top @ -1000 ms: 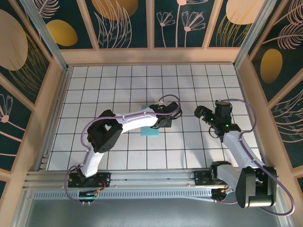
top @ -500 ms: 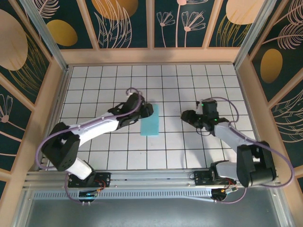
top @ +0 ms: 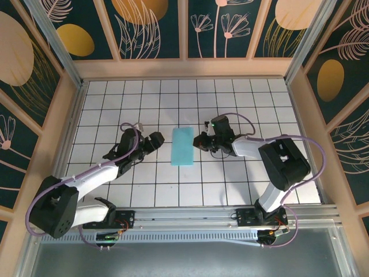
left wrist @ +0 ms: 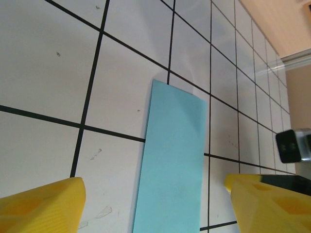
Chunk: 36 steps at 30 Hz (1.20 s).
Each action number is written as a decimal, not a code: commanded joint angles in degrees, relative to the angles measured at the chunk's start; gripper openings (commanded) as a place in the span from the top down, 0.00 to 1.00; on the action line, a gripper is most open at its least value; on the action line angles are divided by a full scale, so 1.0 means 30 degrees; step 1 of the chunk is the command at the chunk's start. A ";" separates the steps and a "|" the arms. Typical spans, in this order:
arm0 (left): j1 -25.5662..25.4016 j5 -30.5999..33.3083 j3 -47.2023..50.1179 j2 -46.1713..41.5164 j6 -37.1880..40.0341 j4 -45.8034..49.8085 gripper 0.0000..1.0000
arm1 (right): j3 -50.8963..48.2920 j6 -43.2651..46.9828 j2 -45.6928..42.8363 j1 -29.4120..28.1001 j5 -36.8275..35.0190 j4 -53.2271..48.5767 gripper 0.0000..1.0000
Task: Fold a paper plane with a square sheet of paper (fold left side to right side)
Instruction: Third fold the triangle at the center of the table.
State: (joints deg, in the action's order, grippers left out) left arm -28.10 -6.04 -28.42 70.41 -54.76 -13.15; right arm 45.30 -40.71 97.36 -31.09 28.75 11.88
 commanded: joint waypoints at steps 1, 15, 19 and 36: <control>0.0135 -0.0282 0.0320 -0.0487 -0.0034 -0.0660 0.21 | 0.0893 -0.0095 0.0882 -0.0409 -0.0242 0.0355 1.00; 0.0137 -0.1130 0.0060 0.0320 0.1051 -0.0122 0.21 | 0.0799 0.0289 0.2189 -0.0564 -0.1278 -0.0469 1.00; 0.0137 -0.2623 -0.0517 0.1389 0.1619 -0.0099 0.32 | 0.0710 0.0842 0.2438 -0.0564 -0.1511 -0.0905 1.00; -0.0738 -0.5075 -0.2645 0.6544 0.1961 -0.0339 0.48 | 0.0711 0.1704 0.2841 -0.0564 -0.1857 -0.1484 1.00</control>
State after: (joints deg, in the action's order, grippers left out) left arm -29.85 -20.21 -34.54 88.49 -50.13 -13.50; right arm 47.27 -37.36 104.05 -32.36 25.17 10.37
